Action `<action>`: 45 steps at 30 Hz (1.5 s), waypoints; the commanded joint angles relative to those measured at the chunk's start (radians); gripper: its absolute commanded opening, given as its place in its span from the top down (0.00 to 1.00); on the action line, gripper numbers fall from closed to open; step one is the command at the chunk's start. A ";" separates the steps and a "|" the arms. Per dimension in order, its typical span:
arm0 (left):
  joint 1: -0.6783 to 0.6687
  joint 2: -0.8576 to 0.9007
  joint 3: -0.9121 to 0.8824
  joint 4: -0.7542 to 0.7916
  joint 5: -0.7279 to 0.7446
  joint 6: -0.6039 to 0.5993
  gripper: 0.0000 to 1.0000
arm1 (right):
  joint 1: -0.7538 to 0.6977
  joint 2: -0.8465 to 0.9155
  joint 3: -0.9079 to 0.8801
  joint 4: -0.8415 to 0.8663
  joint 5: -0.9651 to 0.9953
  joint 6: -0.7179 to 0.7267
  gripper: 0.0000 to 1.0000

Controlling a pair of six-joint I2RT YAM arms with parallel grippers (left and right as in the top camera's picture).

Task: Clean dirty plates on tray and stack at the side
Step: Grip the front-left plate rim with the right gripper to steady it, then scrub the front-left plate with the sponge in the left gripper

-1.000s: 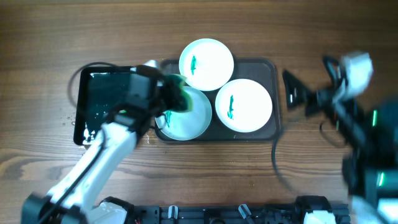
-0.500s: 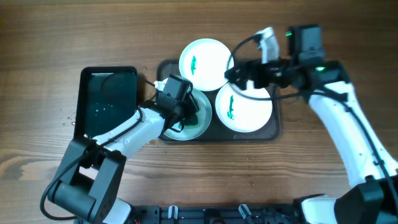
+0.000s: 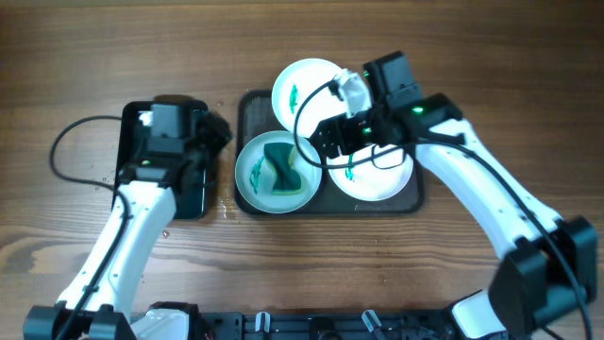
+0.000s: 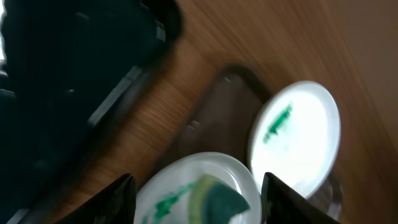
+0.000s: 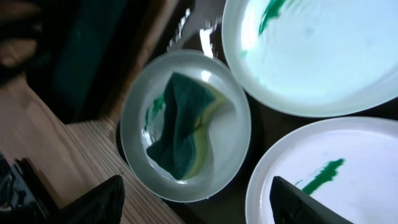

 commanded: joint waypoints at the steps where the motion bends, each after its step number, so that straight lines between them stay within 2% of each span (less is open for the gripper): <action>1: 0.056 -0.002 0.010 -0.042 0.005 0.026 0.38 | 0.019 0.100 0.018 0.024 0.004 -0.022 0.27; 4: 0.062 0.000 0.010 -0.047 0.005 0.029 0.36 | 0.019 0.148 0.018 0.060 -0.059 -0.034 0.28; 5: 0.062 0.000 0.010 -0.047 0.005 0.029 0.32 | 0.023 0.195 0.018 0.062 -0.132 -0.036 0.28; 13: 0.062 0.000 0.010 -0.051 0.005 0.029 0.28 | 0.031 0.309 0.018 0.101 -0.084 -0.021 0.30; 20: 0.059 0.000 0.010 -0.055 0.018 0.047 0.38 | 0.031 0.310 0.012 0.079 -0.026 -0.021 0.35; 25: 0.042 0.007 0.010 -0.054 0.108 0.053 0.42 | 0.031 0.310 0.004 0.079 0.033 -0.017 0.40; 26: 0.020 0.016 0.010 -0.051 0.122 0.086 0.43 | 0.031 0.310 0.002 0.078 0.078 -0.013 0.41; 30: -0.084 0.063 0.010 -0.030 0.121 0.100 0.42 | 0.031 0.310 -0.029 0.103 0.126 -0.006 0.43; 33: -0.150 0.100 0.010 -0.004 0.115 0.100 0.41 | 0.032 0.310 -0.039 0.112 0.127 -0.006 0.51; 39: -0.168 0.131 0.010 0.002 0.111 0.100 0.44 | 0.032 0.310 -0.089 0.164 0.127 0.002 0.51; 44: -0.201 0.132 0.010 0.002 0.121 0.113 0.41 | 0.032 0.310 -0.137 0.204 0.127 0.002 0.53; 45: -0.210 0.132 0.010 0.002 0.120 0.128 0.41 | 0.032 0.310 -0.140 0.210 0.126 0.003 0.56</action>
